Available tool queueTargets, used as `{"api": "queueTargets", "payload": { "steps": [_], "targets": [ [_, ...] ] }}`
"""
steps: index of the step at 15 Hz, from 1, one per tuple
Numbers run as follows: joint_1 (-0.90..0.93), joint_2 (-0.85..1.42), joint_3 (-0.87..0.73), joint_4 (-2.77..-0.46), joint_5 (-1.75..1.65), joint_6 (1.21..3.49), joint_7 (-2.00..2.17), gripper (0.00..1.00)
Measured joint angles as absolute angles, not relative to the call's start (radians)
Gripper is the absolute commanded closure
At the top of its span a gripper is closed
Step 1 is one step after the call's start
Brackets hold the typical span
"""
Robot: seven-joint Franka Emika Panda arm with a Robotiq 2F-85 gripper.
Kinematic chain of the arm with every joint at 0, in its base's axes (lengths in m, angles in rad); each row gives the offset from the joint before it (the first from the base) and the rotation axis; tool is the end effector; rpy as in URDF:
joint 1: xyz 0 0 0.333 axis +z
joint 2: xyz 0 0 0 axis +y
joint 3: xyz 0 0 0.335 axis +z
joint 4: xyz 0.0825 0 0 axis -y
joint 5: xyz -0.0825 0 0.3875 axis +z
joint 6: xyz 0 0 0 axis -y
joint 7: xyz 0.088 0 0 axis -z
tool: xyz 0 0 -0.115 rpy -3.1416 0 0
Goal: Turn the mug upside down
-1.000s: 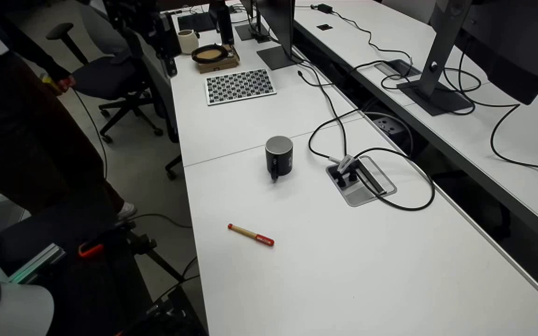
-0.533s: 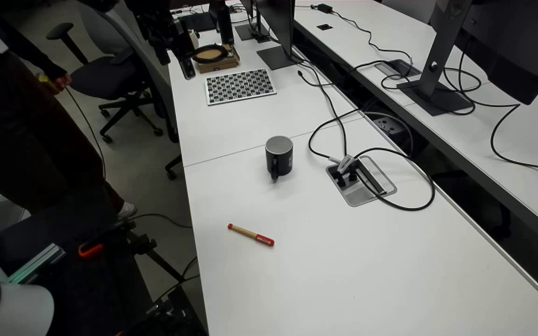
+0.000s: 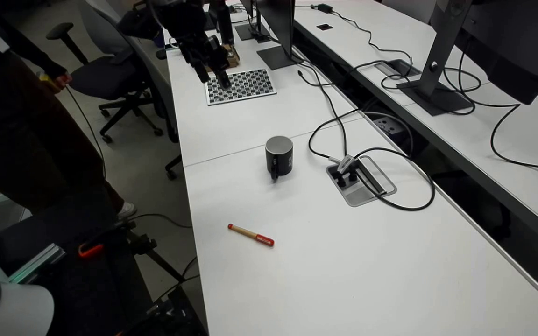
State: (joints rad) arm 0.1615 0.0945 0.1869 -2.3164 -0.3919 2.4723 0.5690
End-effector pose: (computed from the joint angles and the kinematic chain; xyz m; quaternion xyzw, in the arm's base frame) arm 0.4974 0.1796 0.3168 0.9918 0.0392 0.0806 0.0906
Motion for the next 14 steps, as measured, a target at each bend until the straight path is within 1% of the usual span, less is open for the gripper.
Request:
{"api": "queueTargets", "payload": {
  "steps": [8,14],
  "targets": [
    [0.221,0.337,0.104,-2.162,-0.428,2.472,0.646,0.0],
    [0.23,0.366,0.097,-2.132,-0.427,2.471,0.645,0.0]
  ]
}}
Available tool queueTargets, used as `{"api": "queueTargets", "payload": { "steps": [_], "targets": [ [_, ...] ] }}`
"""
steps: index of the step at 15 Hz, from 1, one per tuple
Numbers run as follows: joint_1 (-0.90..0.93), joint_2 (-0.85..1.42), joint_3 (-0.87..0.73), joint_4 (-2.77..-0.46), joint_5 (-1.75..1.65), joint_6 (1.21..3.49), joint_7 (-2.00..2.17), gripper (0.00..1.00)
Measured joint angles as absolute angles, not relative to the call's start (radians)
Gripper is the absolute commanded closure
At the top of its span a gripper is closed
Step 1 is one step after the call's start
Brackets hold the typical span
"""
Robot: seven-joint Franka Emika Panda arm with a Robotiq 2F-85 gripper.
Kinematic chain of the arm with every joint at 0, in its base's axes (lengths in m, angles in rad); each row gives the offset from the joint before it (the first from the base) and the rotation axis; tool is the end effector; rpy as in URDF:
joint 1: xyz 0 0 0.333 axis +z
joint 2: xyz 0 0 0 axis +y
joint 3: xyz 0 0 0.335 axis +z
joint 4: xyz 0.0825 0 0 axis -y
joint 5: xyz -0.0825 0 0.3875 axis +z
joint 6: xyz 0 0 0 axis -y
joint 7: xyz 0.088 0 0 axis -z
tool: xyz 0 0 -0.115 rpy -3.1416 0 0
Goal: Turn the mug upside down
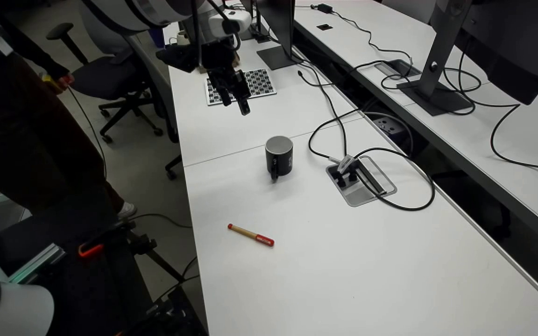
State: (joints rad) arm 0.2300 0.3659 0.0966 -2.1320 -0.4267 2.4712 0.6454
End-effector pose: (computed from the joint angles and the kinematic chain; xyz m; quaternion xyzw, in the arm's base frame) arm 0.5505 0.1849 0.2396 0.9936 0.0070 0.0439 0.1041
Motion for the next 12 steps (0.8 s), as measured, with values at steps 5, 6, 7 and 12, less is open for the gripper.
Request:
{"api": "queueTargets", "payload": {
  "steps": [5,6,7,12],
  "targets": [
    [0.244,0.388,0.081,-2.134,-0.414,2.58,0.633,0.0],
    [0.245,0.402,0.081,-2.133,-0.407,2.625,0.629,0.0],
    [0.246,0.419,0.081,-2.131,-0.396,2.665,0.624,0.0],
    [0.298,0.513,0.025,-2.089,-0.366,2.767,0.615,0.0]
  ]
}}
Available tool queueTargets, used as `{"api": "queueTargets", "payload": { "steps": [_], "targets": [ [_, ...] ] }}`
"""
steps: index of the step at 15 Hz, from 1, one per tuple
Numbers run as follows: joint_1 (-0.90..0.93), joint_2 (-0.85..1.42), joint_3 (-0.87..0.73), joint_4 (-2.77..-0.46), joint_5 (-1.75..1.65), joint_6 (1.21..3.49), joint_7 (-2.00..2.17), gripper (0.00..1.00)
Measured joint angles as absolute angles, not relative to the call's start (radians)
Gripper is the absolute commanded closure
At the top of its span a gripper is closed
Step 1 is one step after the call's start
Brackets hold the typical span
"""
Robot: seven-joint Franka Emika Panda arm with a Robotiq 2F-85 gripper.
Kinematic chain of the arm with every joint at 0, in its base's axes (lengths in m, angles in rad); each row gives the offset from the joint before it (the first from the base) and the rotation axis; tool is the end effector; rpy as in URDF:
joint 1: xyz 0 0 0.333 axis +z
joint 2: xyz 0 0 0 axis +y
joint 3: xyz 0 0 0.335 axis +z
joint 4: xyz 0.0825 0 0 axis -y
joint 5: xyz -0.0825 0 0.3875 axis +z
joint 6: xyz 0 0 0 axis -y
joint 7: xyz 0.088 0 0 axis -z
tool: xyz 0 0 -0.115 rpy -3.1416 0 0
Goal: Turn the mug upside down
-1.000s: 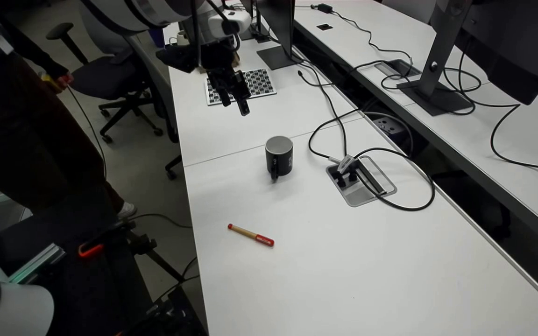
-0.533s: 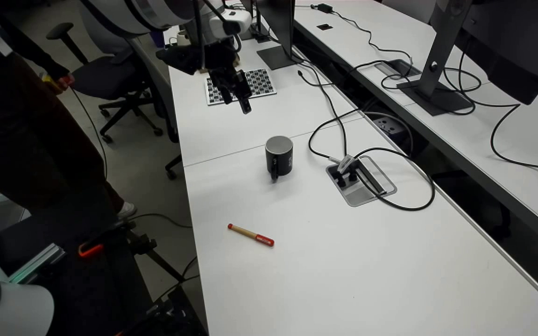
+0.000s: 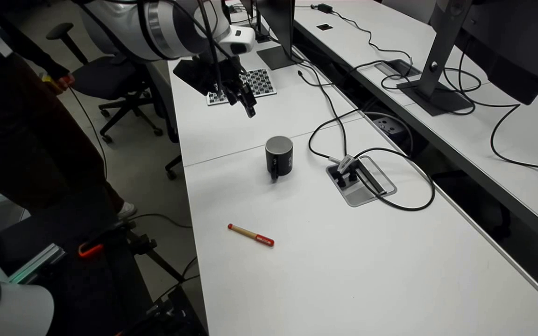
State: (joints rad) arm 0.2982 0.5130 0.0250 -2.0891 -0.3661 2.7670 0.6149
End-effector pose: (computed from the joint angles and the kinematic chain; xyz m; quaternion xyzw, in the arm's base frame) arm 0.5736 0.2069 0.1942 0.9937 0.0170 0.1067 0.0294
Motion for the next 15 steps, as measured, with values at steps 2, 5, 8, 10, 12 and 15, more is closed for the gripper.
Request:
{"api": "queueTargets", "payload": {
  "steps": [2,5,8,10,12,15],
  "targets": [
    [0.332,0.549,-0.02,-2.061,-0.366,2.768,0.615,0.0],
    [0.36,0.6,-0.068,-2.021,-0.366,2.763,0.605,0.0],
    [0.362,0.639,-0.092,-1.991,-0.364,2.75,0.587,0.0],
    [0.363,0.66,-0.104,-1.973,-0.36,2.741,0.587,0.0],
    [0.361,0.682,-0.108,-1.955,-0.339,2.737,0.584,0.0],
    [0.346,0.722,-0.089,-1.935,-0.259,2.736,0.547,0.0]
  ]
}}
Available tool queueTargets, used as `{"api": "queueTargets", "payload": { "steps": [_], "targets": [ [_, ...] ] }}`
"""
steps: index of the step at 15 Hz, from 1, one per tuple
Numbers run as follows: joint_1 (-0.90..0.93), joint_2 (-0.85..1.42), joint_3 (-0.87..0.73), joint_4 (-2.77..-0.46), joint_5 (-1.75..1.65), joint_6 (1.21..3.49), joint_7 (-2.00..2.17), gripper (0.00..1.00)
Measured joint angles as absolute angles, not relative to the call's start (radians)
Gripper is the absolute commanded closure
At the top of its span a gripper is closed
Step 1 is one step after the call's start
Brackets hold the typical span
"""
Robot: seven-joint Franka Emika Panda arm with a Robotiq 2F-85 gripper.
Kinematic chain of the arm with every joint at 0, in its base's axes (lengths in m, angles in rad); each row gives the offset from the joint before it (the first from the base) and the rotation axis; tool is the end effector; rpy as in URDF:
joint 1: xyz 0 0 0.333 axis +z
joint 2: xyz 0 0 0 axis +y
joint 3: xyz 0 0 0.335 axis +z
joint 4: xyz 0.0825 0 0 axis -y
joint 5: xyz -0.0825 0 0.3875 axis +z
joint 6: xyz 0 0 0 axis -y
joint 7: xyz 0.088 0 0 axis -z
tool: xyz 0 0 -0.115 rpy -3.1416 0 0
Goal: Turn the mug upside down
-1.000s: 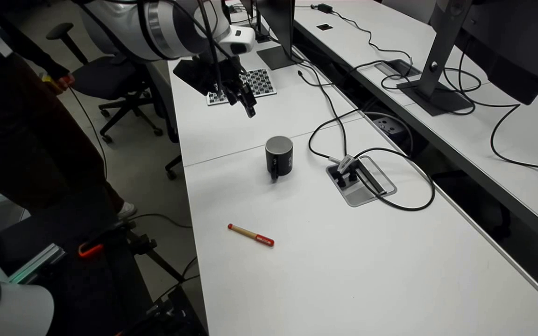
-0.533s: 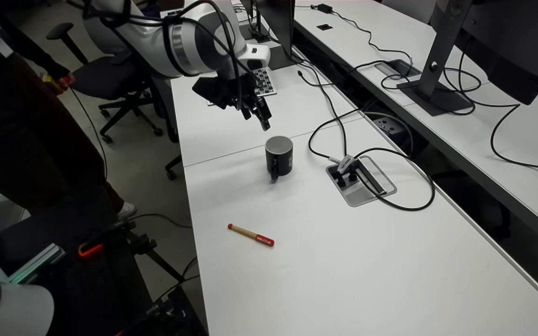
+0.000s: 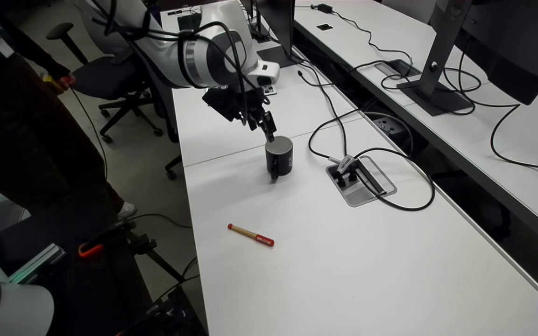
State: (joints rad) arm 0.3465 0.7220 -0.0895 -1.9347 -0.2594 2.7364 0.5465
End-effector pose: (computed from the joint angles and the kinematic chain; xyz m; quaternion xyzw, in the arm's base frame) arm 0.6096 0.1711 0.1184 0.9956 -0.0149 0.0680 0.0630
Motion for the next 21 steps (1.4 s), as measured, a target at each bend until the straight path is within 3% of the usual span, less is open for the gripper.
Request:
{"api": "queueTargets", "payload": {
  "steps": [13,14,15,21],
  "targets": [
    [0.358,0.819,-0.086,-1.806,-0.159,2.694,0.48,0.02],
    [0.358,0.824,-0.086,-1.794,-0.159,2.685,0.477,0.09],
    [0.358,0.829,-0.087,-1.781,-0.159,2.676,0.475,0.27],
    [0.356,0.871,-0.09,-1.732,-0.159,2.64,0.474,0.7]
  ]
}}
